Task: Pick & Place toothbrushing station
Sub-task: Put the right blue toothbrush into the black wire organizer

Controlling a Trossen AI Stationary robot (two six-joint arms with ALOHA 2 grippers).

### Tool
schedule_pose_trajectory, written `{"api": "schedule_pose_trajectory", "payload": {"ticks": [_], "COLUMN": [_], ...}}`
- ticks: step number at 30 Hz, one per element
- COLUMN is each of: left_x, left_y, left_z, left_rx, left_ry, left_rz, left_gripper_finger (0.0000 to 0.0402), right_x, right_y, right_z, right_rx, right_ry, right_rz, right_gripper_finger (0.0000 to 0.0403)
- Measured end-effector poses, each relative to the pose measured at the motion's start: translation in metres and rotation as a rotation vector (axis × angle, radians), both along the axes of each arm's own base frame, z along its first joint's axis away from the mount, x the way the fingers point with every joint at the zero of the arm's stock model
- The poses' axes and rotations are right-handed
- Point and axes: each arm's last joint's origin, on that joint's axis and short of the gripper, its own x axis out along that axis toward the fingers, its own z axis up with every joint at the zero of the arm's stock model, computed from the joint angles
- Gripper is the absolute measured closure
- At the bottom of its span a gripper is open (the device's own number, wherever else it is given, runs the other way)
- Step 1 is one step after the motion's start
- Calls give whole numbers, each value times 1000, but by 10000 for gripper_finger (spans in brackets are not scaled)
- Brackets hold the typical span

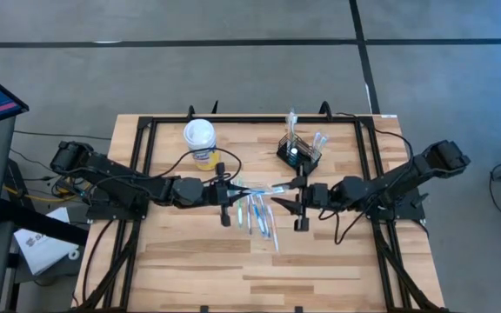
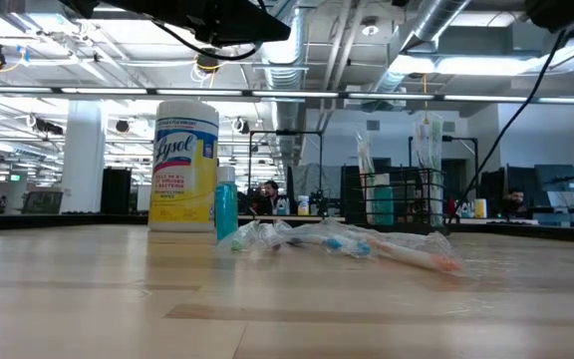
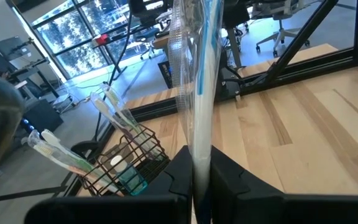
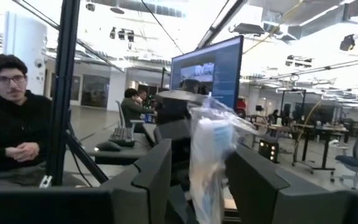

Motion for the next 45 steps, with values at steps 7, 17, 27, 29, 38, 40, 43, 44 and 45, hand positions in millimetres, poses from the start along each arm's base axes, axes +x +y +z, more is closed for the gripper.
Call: {"api": "schedule_pose_trajectory", "payload": {"ticks": [7, 17, 27, 29, 38, 40, 43, 44, 45], "left_x": [0, -1, -2, -2, -2, -2, -2, -3, -3], "left_y": [0, 0, 2, 2, 2, 2, 2, 2, 2], "left_z": [1, -2, -5, -5, -4, -4, -3, -3, -3], "left_rx": [-1, -1, -1, 0, -1, -1, -1, -2, -2], "left_ry": [-5, -3, -10, -6, -14, -15, -17, -21, -21], "left_rz": [0, -1, 3, 4, 7, 7, 8, 7, 7], "left_gripper_finger": [387, 387, 387, 386, 359, 353, 344, 340, 336], "right_x": [12, 36, 33, 33, 32, 32, 33, 33, 33], "right_y": [4, 14, 13, 14, 16, 16, 16, 16, 16], "right_z": [-6, -7, -3, -3, -4, -4, -5, -5, -5], "right_rx": [-9, -90, -84, -96, -118, -121, -124, -124, -125], "right_ry": [41, 54, 63, 67, 71, 75, 83, 83, 86], "right_rz": [0, -34, -70, -72, -71, -69, -69, -69, -68], "right_gripper_finger": [282, 307, 364, 389, 397, 398, 399, 399, 399]}}
